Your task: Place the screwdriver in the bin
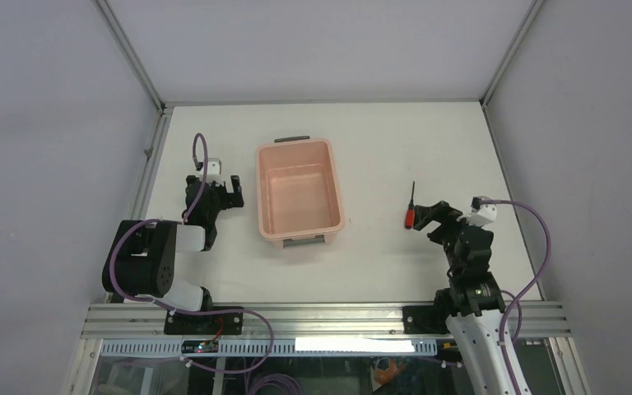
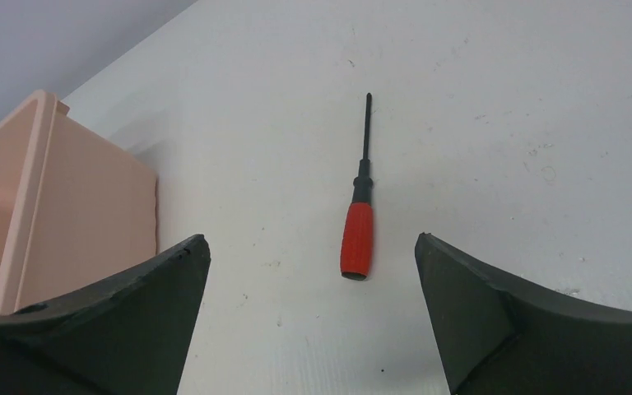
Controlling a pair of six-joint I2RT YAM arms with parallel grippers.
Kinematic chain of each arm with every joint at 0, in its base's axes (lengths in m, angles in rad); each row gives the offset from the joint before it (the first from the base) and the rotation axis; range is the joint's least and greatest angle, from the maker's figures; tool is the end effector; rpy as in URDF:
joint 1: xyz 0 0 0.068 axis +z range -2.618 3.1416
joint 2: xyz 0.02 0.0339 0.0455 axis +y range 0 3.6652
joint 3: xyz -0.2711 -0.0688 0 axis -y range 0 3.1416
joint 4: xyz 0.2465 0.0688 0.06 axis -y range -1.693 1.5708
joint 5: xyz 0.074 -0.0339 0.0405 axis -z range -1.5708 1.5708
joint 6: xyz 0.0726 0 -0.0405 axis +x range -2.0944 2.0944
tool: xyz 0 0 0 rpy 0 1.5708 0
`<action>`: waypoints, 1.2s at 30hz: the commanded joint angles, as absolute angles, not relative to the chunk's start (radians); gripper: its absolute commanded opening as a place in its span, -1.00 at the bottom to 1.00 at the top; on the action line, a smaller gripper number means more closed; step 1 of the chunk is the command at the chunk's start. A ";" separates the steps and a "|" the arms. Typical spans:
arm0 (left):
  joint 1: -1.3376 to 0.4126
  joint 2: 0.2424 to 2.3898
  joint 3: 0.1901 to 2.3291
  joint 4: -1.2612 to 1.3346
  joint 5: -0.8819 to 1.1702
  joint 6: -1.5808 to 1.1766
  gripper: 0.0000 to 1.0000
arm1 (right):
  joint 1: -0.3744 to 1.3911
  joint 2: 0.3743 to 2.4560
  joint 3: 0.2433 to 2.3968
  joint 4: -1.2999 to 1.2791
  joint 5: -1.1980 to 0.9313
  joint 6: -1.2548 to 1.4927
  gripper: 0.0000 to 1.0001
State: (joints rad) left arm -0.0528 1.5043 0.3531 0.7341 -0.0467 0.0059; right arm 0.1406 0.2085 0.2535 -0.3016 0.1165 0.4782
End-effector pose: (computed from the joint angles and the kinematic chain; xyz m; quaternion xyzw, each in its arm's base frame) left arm 0.2909 -0.0120 0.1240 0.0119 0.8380 0.0068 0.5455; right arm 0.1395 0.0112 0.2036 0.1678 0.7732 0.1418 0.5949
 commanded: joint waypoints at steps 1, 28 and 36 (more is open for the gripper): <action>-0.061 1.506 0.380 0.810 -0.049 -0.014 0.98 | 0.137 0.222 0.291 -0.285 0.158 0.502 0.98; -0.061 1.506 0.380 0.810 -0.050 -0.014 0.98 | 0.137 1.515 1.494 -1.144 0.051 0.265 0.97; -0.063 1.506 0.380 0.811 -0.049 -0.014 0.98 | 0.137 1.825 1.409 -0.987 0.057 0.271 0.75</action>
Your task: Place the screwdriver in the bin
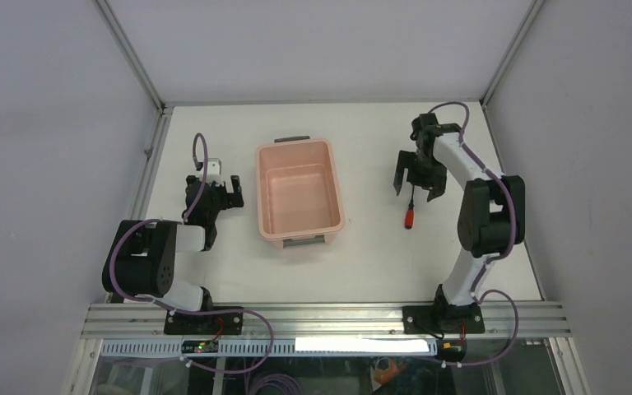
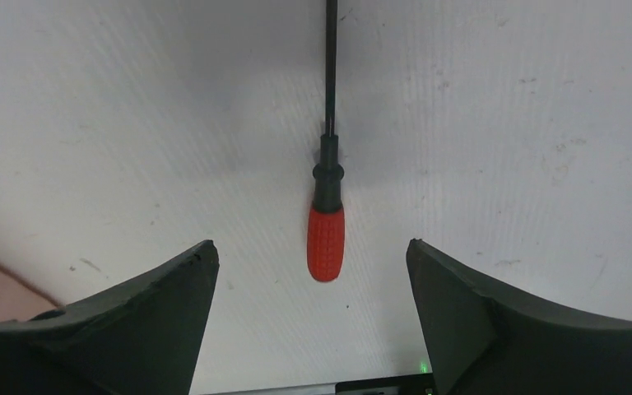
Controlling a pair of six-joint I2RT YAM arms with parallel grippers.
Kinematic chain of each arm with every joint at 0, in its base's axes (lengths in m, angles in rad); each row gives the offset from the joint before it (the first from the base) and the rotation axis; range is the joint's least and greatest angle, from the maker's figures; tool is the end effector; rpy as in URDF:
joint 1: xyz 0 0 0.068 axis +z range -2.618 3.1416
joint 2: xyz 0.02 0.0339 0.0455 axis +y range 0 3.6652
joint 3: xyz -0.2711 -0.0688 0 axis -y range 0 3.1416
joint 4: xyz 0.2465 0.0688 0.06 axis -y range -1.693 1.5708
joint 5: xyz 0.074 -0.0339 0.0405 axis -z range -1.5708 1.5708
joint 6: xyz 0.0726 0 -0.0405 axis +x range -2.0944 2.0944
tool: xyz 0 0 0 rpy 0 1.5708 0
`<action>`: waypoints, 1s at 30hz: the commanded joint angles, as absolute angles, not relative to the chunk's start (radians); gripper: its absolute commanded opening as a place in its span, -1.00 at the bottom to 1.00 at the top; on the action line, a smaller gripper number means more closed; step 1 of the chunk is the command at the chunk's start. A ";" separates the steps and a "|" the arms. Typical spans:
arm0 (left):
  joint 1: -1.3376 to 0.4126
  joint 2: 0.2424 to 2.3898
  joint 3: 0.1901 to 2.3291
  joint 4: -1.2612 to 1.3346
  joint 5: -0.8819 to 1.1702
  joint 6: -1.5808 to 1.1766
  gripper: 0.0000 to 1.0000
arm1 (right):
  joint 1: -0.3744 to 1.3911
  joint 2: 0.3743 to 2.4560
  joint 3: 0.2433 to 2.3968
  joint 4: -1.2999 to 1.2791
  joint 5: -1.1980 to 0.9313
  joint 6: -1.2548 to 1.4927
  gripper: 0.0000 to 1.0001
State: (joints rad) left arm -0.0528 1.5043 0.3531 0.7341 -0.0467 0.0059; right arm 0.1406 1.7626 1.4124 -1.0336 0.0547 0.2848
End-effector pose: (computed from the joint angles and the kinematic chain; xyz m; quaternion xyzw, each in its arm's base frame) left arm 0.2909 -0.0120 0.1240 0.0119 0.8380 0.0068 0.5455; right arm 0.3481 0.0453 0.2075 0.0742 0.9925 -0.0069 0.0970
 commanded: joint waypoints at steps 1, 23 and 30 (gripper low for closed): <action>-0.062 1.506 0.380 0.810 -0.049 -0.014 0.98 | 0.137 1.854 1.394 -0.969 0.055 0.274 0.69; -0.061 1.506 0.380 0.810 -0.049 -0.014 0.98 | 0.137 1.810 1.586 -1.224 0.066 0.215 -1.00; -0.062 1.506 0.380 0.811 -0.049 -0.014 0.98 | 0.163 1.813 1.894 -1.478 0.027 0.254 -1.00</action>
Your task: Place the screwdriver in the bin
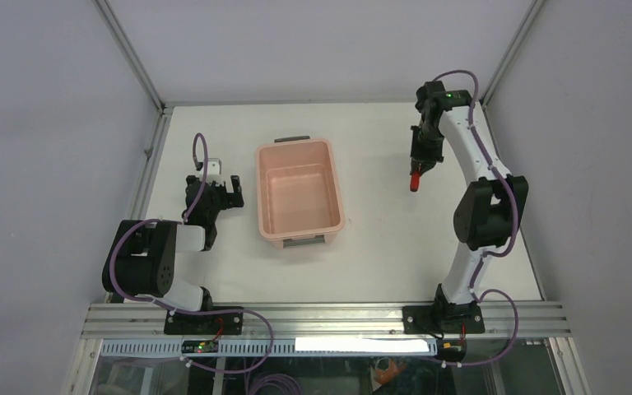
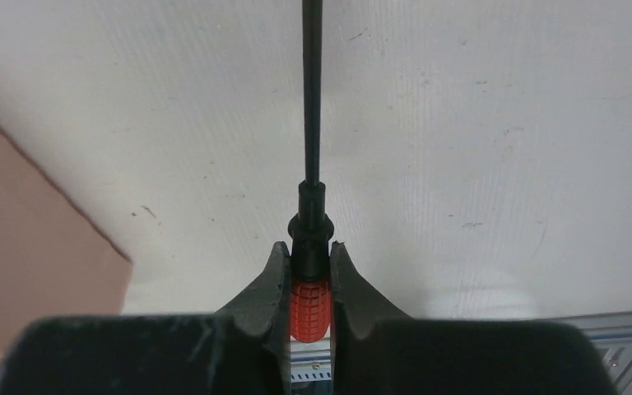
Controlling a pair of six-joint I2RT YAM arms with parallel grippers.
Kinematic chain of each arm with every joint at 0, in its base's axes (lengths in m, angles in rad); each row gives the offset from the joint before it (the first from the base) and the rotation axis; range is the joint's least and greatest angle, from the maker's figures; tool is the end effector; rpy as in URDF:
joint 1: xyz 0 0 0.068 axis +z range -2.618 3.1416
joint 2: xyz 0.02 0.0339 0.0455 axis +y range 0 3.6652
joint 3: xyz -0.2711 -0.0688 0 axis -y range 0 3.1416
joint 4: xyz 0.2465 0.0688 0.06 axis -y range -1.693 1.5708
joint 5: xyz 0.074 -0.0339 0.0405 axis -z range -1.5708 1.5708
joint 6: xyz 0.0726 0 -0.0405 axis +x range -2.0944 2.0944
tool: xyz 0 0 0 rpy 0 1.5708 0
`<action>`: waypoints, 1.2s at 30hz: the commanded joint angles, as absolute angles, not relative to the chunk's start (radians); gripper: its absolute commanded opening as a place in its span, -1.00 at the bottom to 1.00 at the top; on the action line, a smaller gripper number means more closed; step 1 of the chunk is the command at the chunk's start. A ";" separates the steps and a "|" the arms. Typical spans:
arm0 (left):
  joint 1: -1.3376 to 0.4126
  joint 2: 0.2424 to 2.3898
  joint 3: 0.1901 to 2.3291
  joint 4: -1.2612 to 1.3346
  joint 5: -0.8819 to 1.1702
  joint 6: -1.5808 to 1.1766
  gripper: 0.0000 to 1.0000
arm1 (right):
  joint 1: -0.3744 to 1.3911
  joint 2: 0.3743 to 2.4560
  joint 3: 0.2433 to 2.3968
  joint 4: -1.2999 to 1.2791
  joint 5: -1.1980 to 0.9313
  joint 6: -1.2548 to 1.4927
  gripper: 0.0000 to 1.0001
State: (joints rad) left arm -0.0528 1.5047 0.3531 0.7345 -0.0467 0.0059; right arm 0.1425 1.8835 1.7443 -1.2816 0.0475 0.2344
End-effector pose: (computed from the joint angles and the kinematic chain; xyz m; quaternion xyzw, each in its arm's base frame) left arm 0.2910 -0.0120 0.1239 0.0119 0.8380 0.0068 0.5455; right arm 0.3744 0.0502 0.2518 0.0476 0.9958 -0.0092 0.0780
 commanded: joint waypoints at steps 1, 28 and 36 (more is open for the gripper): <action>-0.061 1.506 0.380 0.810 -0.050 -0.014 0.98 | 0.182 1.808 1.926 -1.479 0.016 0.270 -1.00; -0.062 1.506 0.380 0.810 -0.049 -0.014 0.98 | 0.930 2.228 2.010 -1.070 0.188 0.501 -1.00; -0.061 1.506 0.380 0.810 -0.050 -0.014 0.98 | 0.933 2.234 1.852 -0.967 0.186 0.541 -0.78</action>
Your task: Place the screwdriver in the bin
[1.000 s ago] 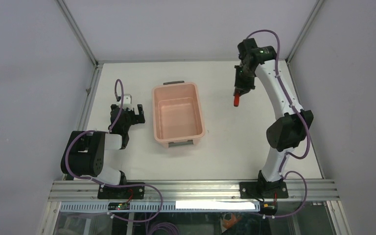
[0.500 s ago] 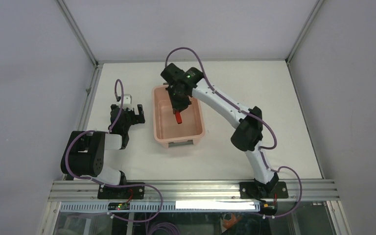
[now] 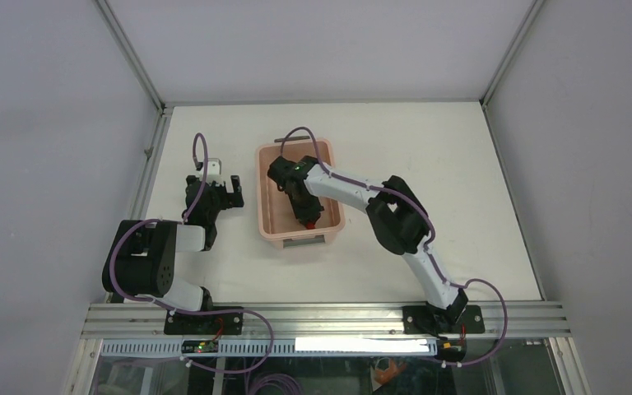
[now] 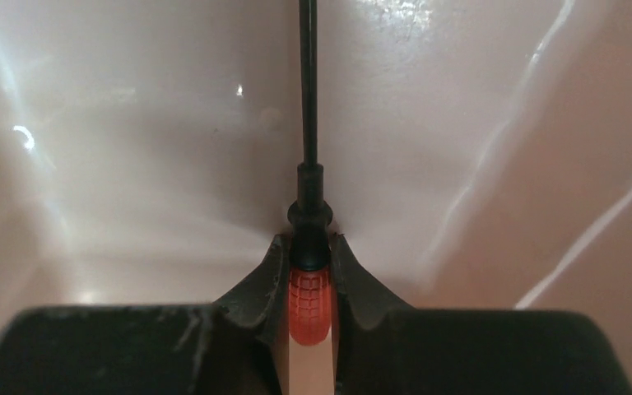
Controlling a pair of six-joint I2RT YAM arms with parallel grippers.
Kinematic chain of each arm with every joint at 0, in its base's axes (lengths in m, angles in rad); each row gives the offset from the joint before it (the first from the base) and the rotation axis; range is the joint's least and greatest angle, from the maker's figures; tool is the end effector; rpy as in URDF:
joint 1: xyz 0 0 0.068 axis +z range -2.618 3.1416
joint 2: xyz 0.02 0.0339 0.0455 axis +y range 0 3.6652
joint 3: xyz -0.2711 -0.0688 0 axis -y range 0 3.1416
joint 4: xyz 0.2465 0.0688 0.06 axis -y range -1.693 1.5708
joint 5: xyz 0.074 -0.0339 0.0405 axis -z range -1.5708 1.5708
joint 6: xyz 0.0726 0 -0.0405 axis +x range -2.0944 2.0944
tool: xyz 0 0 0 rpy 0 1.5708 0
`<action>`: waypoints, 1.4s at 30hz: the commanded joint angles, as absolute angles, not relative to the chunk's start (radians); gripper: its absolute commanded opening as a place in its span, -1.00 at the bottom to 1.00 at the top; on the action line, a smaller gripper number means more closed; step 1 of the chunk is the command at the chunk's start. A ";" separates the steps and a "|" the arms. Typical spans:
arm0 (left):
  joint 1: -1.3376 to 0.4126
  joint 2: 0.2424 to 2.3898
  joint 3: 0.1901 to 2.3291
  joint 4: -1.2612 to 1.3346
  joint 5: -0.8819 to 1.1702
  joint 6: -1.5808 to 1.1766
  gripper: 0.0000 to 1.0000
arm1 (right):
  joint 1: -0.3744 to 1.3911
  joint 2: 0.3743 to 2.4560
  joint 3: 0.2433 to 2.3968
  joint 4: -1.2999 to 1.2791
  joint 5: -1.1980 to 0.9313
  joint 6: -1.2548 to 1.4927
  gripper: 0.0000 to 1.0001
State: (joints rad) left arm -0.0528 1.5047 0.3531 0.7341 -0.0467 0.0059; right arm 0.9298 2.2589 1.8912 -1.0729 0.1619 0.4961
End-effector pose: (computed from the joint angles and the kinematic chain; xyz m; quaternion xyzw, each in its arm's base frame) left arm 0.2909 -0.0120 0.1239 0.0119 0.8381 0.0068 0.5454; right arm 0.2861 0.3638 0.1459 -0.2089 0.9725 -0.0186 0.1018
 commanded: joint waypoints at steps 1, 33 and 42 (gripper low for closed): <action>-0.061 1.506 0.380 0.810 -0.049 -0.014 0.98 | 0.931 2.232 1.837 -0.958 0.185 0.545 -0.69; -0.062 1.506 0.380 0.810 -0.049 -0.014 0.98 | 0.856 1.526 1.618 -0.770 0.111 0.257 0.98; -0.062 1.506 0.380 0.810 -0.049 -0.014 0.98 | 0.487 1.155 1.126 -0.622 0.079 0.359 0.98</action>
State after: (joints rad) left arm -0.0528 1.5047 0.3531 0.7345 -0.0471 0.0059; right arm 0.6132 1.2541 1.2819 -0.7036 0.0719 0.3023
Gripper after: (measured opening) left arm 0.991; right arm 0.990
